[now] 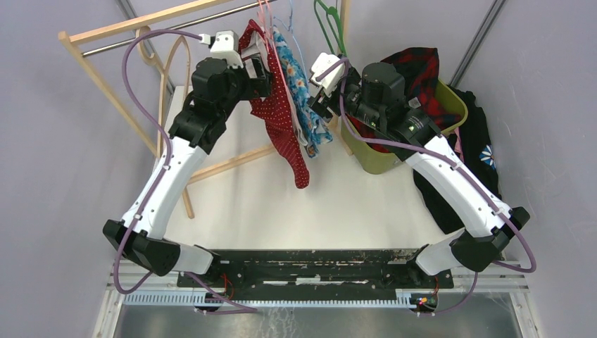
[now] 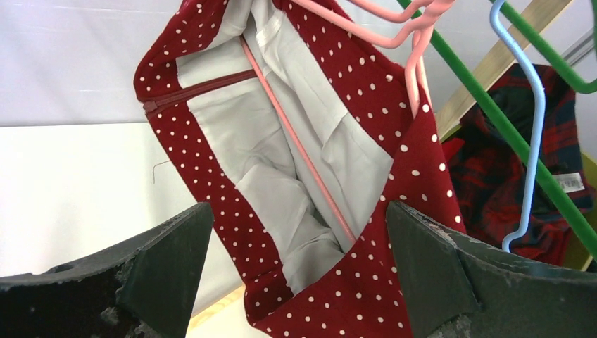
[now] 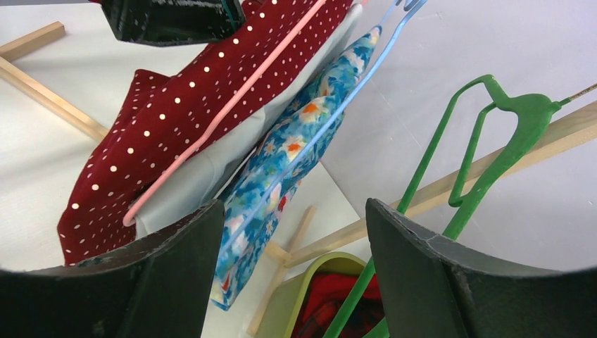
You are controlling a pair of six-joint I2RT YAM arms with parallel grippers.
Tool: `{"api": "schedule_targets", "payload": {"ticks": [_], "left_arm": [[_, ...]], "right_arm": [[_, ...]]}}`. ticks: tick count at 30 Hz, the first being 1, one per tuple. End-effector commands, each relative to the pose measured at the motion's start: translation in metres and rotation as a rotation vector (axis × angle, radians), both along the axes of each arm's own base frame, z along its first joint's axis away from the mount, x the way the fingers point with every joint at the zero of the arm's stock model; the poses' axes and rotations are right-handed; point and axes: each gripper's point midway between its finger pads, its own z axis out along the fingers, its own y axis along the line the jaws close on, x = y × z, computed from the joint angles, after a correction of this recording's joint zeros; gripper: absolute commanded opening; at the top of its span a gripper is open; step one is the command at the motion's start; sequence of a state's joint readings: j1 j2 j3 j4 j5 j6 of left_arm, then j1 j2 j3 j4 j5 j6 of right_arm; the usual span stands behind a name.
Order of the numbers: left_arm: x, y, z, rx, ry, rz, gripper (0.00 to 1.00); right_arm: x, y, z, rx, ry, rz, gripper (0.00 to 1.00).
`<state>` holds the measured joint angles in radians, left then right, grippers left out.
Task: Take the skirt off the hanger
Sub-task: Pick up the hanger from the clothesline.
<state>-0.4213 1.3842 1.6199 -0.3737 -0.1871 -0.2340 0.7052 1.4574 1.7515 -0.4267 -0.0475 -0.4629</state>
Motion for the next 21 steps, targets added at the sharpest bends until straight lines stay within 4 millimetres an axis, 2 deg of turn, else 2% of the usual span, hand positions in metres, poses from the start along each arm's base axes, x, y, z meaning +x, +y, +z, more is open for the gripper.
{"api": "schedule_targets", "payload": {"ticks": [1, 6, 12, 17, 21], "left_arm": [[0.005, 0.002, 0.005, 0.043, -0.031, 0.008, 0.99], [-0.003, 0.0, 0.029, -0.004, -0.068, -0.008, 0.99], [-0.031, 0.01, 0.052, -0.063, -0.109, -0.011, 0.99], [-0.04, 0.017, 0.059, -0.077, -0.129, 0.003, 0.99], [-0.037, 0.014, 0.061, -0.073, -0.137, -0.005, 0.99]], "right_arm": [[-0.004, -0.006, 0.025, 0.041, -0.063, -0.011, 0.79], [-0.004, -0.006, 0.024, 0.04, -0.063, -0.009, 0.79], [-0.002, -0.006, 0.022, 0.032, -0.068, -0.014, 0.79], [-0.001, -0.003, 0.02, 0.034, -0.063, -0.007, 0.8], [0.0, -0.001, 0.02, 0.039, -0.06, -0.004, 0.8]]}}
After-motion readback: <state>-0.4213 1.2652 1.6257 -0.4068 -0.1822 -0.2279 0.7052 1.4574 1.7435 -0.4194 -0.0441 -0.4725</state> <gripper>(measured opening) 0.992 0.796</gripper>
